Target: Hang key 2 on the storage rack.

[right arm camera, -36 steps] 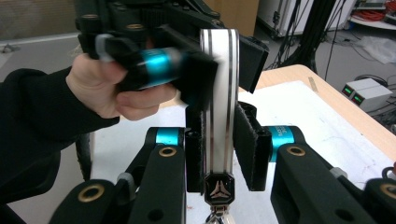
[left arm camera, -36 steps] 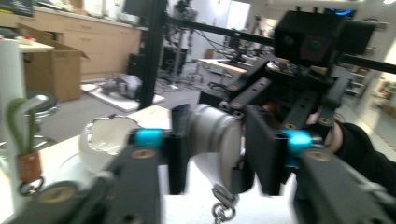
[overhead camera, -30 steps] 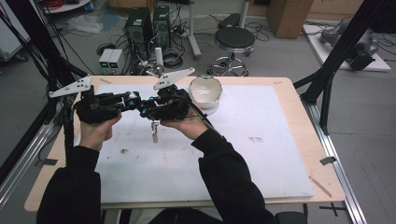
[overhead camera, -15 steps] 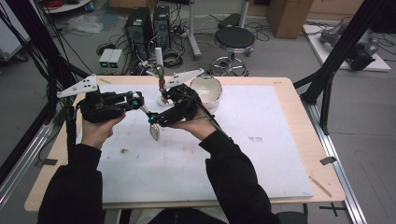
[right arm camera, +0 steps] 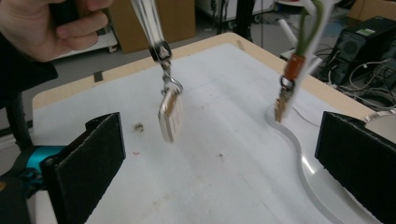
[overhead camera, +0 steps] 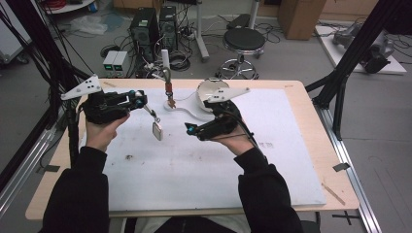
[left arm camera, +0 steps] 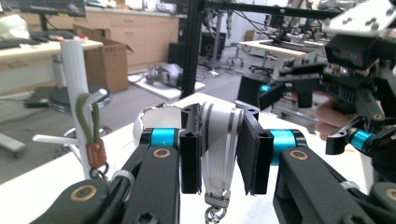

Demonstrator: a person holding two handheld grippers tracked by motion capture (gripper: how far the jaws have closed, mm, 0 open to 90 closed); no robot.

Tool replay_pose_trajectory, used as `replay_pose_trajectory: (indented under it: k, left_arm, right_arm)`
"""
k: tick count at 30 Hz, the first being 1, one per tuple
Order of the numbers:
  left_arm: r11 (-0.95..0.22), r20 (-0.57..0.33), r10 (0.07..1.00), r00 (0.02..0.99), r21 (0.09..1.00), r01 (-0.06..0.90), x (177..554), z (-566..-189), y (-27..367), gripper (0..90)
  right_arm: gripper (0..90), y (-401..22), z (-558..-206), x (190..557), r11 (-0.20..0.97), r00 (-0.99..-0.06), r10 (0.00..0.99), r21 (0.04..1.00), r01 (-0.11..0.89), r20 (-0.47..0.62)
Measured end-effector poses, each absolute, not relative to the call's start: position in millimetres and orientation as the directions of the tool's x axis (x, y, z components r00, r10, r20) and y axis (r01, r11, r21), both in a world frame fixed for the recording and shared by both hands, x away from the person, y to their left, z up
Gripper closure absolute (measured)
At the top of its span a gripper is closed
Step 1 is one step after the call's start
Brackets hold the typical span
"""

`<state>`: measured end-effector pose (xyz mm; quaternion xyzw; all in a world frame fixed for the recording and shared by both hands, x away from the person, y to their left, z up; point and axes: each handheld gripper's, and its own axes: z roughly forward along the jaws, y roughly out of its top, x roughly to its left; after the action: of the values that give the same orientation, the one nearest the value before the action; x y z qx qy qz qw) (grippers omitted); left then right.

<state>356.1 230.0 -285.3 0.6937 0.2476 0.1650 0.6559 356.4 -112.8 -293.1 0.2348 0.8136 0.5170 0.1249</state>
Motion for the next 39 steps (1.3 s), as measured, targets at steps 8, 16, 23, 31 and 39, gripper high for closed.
replay_pose_trajectory:
  k: [8, 16, 23, 31, 39]
  left_arm:
    - [-0.034, -0.084, 0.601, 0.794, 0.991, 0.13, 365, -288, 225, 72.1]
    - [-0.048, -0.075, 0.62, 0.781, 0.99, 0.133, 377, -287, 226, 72.0]
    - [-0.084, -0.053, 0.642, 0.765, 0.987, 0.139, 394, -283, 228, 72.0]
    - [-0.091, -0.051, 0.66, 0.749, 0.985, 0.148, 413, -276, 231, 72.0]
    - [-0.097, -0.054, 0.686, 0.726, 0.982, 0.164, 434, -277, 235, 72.0]
  right_arm:
    - [0.7, -159, -317, 352, 0.268, -0.806, 0.588, 0.924, 0.274, 0.069]
    - [0.6, -194, -339, 341, 0.24, -0.754, 0.655, 0.933, 0.268, 0.048]
    - [0.6, -226, -366, 335, 0.194, -0.73, 0.678, 0.934, 0.3, 0.094]
    - [0.7, -253, -383, 327, 0.173, -0.69, 0.717, 0.935, 0.309, 0.096]
    - [0.7, -267, -395, 316, 0.183, -0.691, 0.719, 0.937, 0.298, 0.079]
